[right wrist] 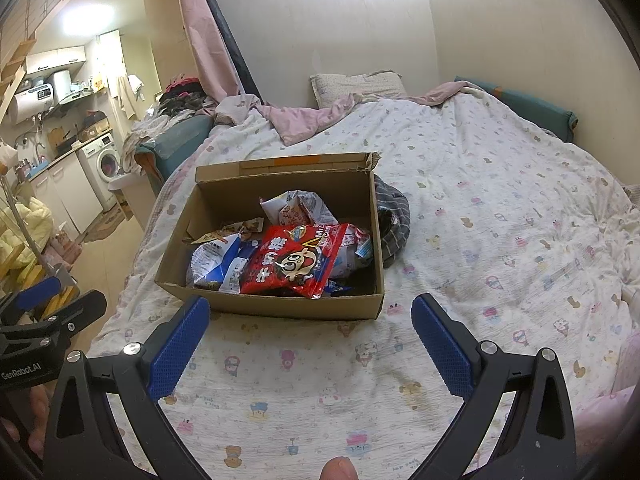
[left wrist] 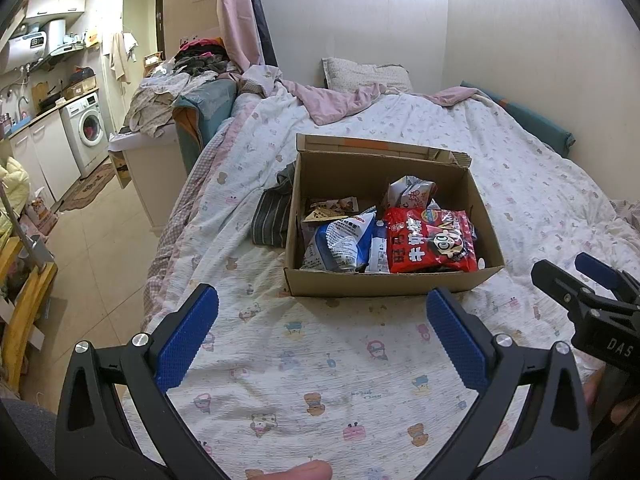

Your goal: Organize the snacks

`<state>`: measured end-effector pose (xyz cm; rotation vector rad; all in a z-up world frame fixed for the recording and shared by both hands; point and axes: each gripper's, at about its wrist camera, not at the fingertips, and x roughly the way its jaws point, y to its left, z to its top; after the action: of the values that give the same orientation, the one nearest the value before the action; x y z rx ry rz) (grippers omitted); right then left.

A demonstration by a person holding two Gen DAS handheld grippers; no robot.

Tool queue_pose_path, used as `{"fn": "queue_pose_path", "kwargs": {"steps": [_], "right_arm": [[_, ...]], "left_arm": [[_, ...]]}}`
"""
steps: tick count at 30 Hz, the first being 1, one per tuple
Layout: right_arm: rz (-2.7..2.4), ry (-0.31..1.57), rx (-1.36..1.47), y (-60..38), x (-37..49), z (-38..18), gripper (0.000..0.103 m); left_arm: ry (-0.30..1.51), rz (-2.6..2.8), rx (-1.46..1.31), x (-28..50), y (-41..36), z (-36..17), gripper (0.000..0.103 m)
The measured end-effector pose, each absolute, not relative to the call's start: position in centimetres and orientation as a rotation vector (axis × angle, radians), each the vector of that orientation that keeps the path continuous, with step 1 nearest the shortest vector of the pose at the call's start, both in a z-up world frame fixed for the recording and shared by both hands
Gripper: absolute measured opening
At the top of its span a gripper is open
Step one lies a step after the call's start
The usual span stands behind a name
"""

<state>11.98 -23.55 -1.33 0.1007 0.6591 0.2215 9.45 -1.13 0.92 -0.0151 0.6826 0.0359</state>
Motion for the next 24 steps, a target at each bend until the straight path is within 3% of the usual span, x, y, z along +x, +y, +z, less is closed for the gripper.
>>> {"fn": "queue_pose_path", "kwargs": {"steps": [24], "right_arm": [[0.205, 0.635, 0.112, -24.18, 11.82, -0.49, 0.103]], "left_arm": [[0.682, 0.036, -0.014, 9.46, -1.16, 0.91, 0.103]]}}
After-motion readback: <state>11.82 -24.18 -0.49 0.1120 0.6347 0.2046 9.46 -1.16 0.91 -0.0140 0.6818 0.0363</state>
